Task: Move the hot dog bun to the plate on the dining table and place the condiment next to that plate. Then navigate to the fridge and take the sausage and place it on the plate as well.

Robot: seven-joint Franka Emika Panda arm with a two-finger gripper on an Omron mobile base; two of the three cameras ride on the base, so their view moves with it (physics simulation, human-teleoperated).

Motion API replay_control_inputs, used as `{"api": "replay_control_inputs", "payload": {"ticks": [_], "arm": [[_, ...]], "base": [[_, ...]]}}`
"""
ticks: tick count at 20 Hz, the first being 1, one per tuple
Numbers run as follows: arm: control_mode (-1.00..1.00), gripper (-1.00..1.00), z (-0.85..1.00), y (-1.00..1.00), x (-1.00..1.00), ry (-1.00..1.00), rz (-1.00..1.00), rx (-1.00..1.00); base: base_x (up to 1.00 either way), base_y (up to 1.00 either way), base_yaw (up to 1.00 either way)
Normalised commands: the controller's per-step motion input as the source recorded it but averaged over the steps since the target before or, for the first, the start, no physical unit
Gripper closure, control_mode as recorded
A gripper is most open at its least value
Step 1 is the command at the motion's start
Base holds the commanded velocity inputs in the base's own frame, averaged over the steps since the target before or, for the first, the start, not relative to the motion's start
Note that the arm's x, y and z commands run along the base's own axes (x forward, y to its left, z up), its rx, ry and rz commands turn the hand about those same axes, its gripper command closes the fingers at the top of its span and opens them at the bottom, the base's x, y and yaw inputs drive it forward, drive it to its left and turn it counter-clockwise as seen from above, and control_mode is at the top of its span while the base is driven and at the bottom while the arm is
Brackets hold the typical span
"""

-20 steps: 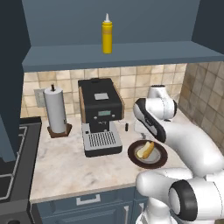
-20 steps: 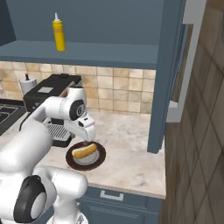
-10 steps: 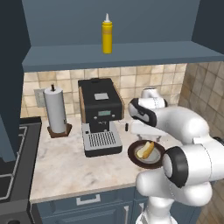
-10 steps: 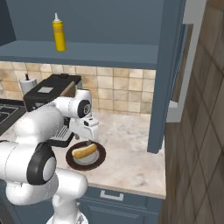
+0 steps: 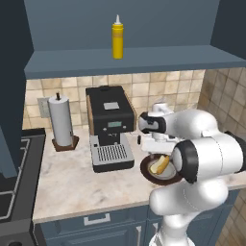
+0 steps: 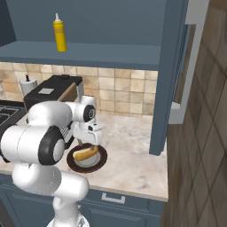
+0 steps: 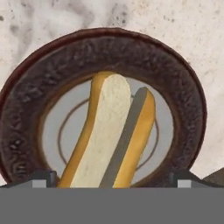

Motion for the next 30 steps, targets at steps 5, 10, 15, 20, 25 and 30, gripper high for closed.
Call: {"api": "replay_control_inputs", "payload": {"ticks": [5,10,15,20,25,30], "arm": [[-1.00,-1.00,-0.33,0.00,0.00,0.00,0.00,0.00],[-1.00,-1.00,-0.24,-0.03,0.00,0.00,0.00,0.00],[-1.00,-1.00,-0.19,-0.05,-0.02,-0.03,0.00,0.02],[-1.00,-1.00,-0.21,-0.03,-0.04,-0.06,0.00,0.01],[-1.00,-1.00,-0.25,0.00,-0.04,-0.06,0.00,0.00],[-1.00,1.00,-0.20,0.00,-0.23,-0.10,0.00,0.00]], "base": [[0.00,0.00,0.00],[0.00,0.00,0.00],[0.00,0.00,0.00],[0.00,0.00,0.00],[0.00,0.00,0.00],[0.00,0.00,0.00]]}}
